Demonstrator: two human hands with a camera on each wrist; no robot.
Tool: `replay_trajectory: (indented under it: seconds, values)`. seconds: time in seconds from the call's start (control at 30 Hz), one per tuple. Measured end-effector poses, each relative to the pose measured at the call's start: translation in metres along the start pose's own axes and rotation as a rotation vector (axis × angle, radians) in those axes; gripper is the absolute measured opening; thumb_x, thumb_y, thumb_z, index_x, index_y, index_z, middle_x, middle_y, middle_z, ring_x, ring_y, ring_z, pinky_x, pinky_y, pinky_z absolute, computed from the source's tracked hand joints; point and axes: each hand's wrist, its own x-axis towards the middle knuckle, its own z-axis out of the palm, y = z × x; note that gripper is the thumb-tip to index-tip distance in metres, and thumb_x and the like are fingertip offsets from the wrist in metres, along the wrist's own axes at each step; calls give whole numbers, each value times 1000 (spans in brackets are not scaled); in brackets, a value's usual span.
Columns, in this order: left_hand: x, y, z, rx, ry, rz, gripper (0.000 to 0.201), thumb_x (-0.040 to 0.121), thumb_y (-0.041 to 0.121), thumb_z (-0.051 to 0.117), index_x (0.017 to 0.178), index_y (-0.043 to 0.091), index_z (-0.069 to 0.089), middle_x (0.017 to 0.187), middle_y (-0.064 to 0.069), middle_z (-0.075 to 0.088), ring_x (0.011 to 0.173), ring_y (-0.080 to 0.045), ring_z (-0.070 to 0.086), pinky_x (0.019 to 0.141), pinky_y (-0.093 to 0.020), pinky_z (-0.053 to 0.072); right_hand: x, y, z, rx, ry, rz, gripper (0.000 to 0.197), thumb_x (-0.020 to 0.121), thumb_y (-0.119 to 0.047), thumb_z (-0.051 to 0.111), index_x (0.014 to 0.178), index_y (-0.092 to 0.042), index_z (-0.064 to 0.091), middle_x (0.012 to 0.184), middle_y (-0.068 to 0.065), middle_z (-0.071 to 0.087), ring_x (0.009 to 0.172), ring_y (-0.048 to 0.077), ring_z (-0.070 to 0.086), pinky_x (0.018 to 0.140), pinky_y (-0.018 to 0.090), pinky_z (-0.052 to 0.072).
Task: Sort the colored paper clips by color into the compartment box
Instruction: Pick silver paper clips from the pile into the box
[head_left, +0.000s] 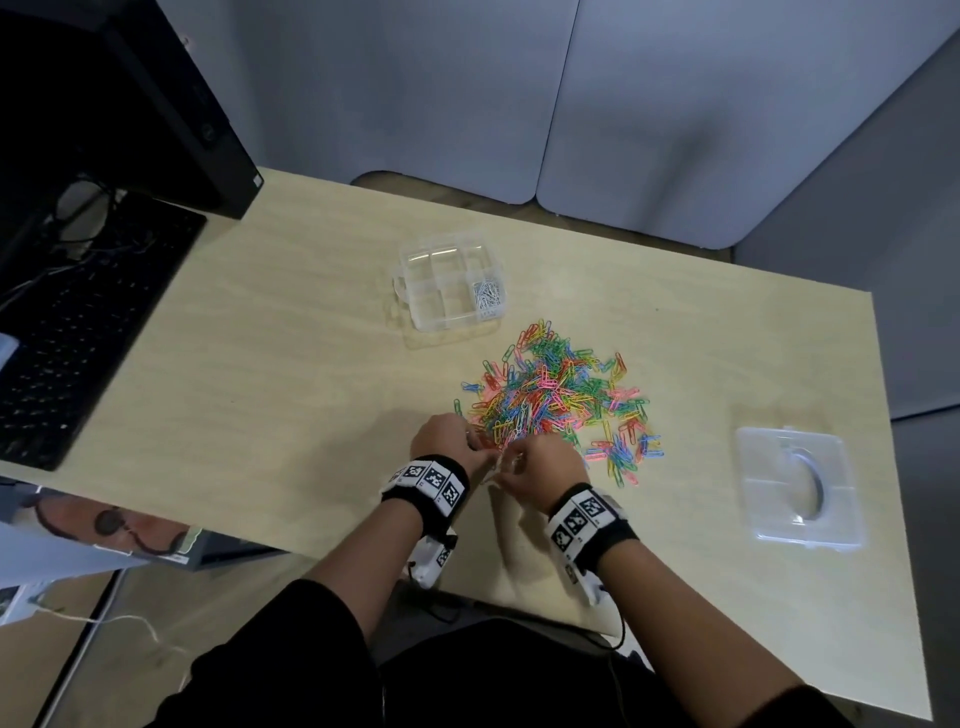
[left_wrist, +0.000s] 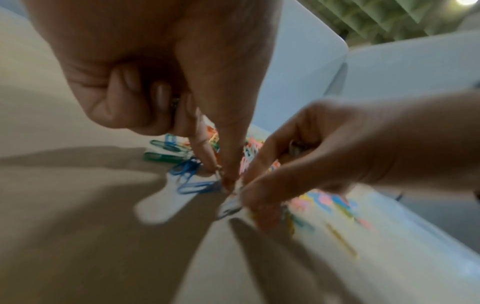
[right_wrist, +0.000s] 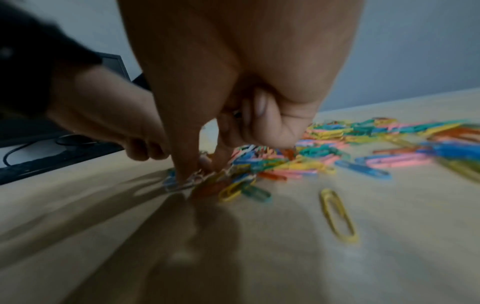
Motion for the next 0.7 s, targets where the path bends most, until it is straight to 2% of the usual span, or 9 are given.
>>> replay_trajectory:
  seconds: [0.17,0.27,0.33,0.4,0.47,0.57,0.7]
  values:
    - [12,4,-2,-1,-92,-58,20,71,29,66,69,10,72,68,-4,69,67,-27,66,64,-31,57,3,-6,11,47,26,73,15,79,-44,72,83,-29,75,74,-7,69,69,14,63,63,26,53]
    - [16,-1,-3,-29,-141,-41,17,72,23,59,58,16,67,61,-5,66,63,-27,63,58,-29,53,2,-2,8,65,-14,51,13,82,-39,70,80,-27,73,67,-9,64,63,12,59,59,23,46]
    - [19,-5,-9,-66,-157,-20,16,78,23,65,67,22,75,78,-2,74,77,-22,69,68,-28,56,1,3,3,74,-5,50,10,83,-34,68,77,-27,70,61,-10,57,60,13,57,56,23,42]
    - [21,-10,-15,-116,-151,-10,13,84,25,69,76,21,78,90,0,75,87,-17,69,78,-27,55,0,5,-1,92,15,37,5,82,-32,68,78,-28,70,55,-12,52,57,11,54,54,22,41]
    - [22,-15,-19,-132,-133,5,10,82,27,73,74,21,76,91,2,75,88,-14,68,79,-27,54,1,2,-1,100,25,-2,7,80,-36,71,82,-29,72,58,-12,55,57,6,52,54,21,41]
    - [19,-20,-20,-48,-162,52,12,73,31,82,73,20,77,88,6,74,82,-10,66,74,-23,50,2,-8,5,66,30,-51,20,79,-47,74,89,-30,74,75,-9,67,68,9,59,64,24,50]
    - [13,-19,-15,82,-200,111,16,67,29,87,79,23,78,85,9,74,75,-10,66,75,-22,51,5,-12,9,100,112,61,17,81,-44,71,86,-28,73,76,-7,70,71,15,63,64,27,53]
